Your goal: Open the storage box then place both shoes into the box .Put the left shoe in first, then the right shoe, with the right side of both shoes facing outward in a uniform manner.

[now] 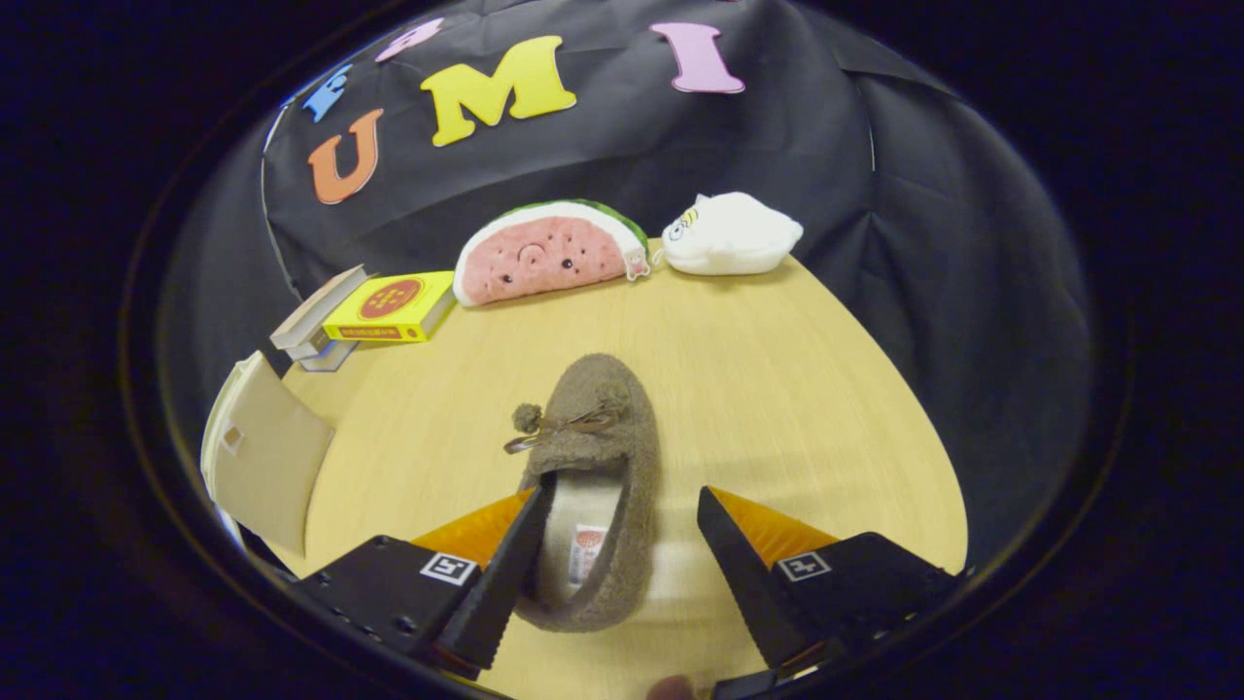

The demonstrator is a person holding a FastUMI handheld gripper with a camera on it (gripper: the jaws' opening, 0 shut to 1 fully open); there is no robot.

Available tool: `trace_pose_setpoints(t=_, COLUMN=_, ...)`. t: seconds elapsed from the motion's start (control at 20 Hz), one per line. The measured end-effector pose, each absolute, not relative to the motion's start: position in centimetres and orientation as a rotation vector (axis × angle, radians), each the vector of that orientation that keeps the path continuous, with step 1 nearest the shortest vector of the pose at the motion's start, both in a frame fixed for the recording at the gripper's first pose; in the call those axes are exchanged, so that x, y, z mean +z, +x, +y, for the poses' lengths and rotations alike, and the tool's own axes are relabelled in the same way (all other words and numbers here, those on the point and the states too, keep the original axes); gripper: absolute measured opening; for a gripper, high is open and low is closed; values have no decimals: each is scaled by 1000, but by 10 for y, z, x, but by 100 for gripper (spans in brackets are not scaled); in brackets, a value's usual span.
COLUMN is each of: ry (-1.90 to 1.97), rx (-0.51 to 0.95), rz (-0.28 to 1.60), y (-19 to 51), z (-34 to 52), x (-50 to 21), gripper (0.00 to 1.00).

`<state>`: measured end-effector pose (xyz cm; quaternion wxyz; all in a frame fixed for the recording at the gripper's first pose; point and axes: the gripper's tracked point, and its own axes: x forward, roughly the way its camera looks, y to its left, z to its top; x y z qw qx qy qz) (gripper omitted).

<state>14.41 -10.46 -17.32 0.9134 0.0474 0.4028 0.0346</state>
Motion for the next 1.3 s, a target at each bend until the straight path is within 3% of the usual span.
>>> trace_pose_setpoints(t=0.05, ry=117, rx=72, rz=834, y=148, z=-101, x=-177, gripper=94)
trace_pose_setpoints(t=0.1, ry=128, rx=62, rz=837, y=147, z=-101, x=-181, gripper=74)
trace_pose_setpoints(t=0.35, ry=182, rx=-20, rz=828, y=153, z=-115, x=-191, gripper=11)
trace_pose_setpoints(t=0.4, ry=198, rx=-17, rz=826, y=152, z=-113, x=-191, gripper=2)
trace_pose_setpoints(t=0.85, ry=364, rx=7, rz=772, y=129, z=-72, x=-149, gripper=0)
trace_pose_setpoints(t=1.3, ry=471, rx=212, rz=710, y=94, z=99, x=-48, gripper=0)
